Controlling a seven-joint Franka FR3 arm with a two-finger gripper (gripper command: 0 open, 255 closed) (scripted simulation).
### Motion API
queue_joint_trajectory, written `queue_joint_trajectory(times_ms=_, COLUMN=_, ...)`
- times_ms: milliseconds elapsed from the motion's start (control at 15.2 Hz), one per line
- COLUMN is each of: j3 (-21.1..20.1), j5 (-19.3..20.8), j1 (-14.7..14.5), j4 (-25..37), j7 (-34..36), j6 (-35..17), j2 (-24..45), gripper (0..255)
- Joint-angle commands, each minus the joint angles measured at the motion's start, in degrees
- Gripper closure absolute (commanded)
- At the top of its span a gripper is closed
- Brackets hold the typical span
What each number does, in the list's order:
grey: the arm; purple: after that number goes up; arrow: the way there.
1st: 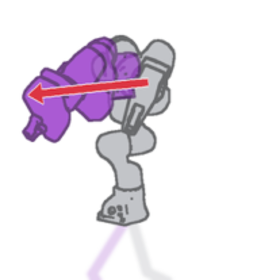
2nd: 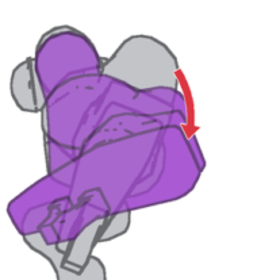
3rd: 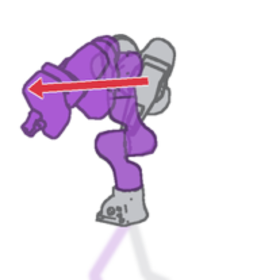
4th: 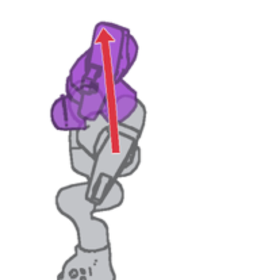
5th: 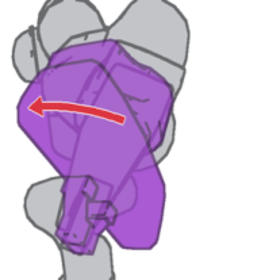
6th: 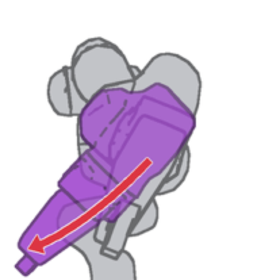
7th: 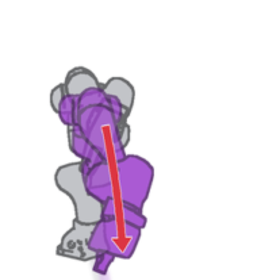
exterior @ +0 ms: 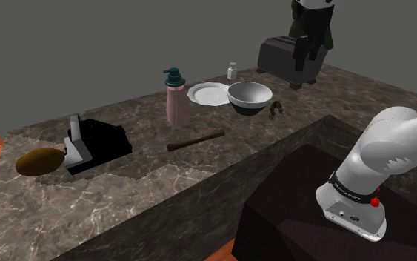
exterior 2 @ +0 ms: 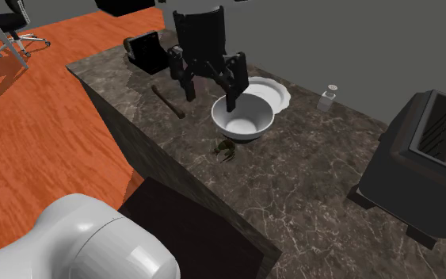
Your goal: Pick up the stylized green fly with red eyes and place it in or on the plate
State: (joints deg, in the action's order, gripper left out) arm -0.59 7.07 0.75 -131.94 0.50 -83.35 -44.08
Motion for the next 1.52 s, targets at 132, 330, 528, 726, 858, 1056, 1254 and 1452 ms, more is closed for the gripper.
queue_joint_trajectory(times_ms=132, j3=2.1, j5=-0.4, j1=-0.5, j4=-4.9, j7=-2.2, j6=-5.4, j2=-1.7, gripper=0)
queue_joint_trajectory(times_ms=330, j3=5.4, j5=-0.9, j1=-1.2, j4=-11.7, j7=-5.6, j6=-13.8, j2=-3.2, gripper=0)
queue_joint_trajectory(times_ms=528, j3=8.9, j5=-1.5, j1=-2.0, j4=-17.7, j7=-9.3, j6=-22.4, j2=-3.4, gripper=0)
queue_joint_trajectory(times_ms=726, j3=12.7, j5=-2.3, j1=-3.1, j4=-22.7, j7=-13.4, j6=-31.5, j2=-2.1, gripper=0)
queue_joint_trajectory(times_ms=858, j3=14.3, j5=-2.7, j1=-3.6, j4=-24.5, j7=-15.3, j6=-35.4, j2=-1.1, gripper=0)
queue_joint_trajectory(times_ms=1056, j3=14.6, j5=-2.7, j1=-3.8, j4=-26.1, j7=-15.3, j6=-38.2, j2=0.1, gripper=0)
queue_joint_trajectory(times_ms=1254, j3=14.8, j5=-2.6, j1=-3.9, j4=-27.7, j7=-15.4, j6=-41.1, j2=1.4, gripper=0)
queue_joint_trajectory(times_ms=1452, j3=15.0, j5=-2.6, j1=-4.0, j4=-28.5, j7=-15.4, j6=-42.6, j2=2.2, gripper=0)
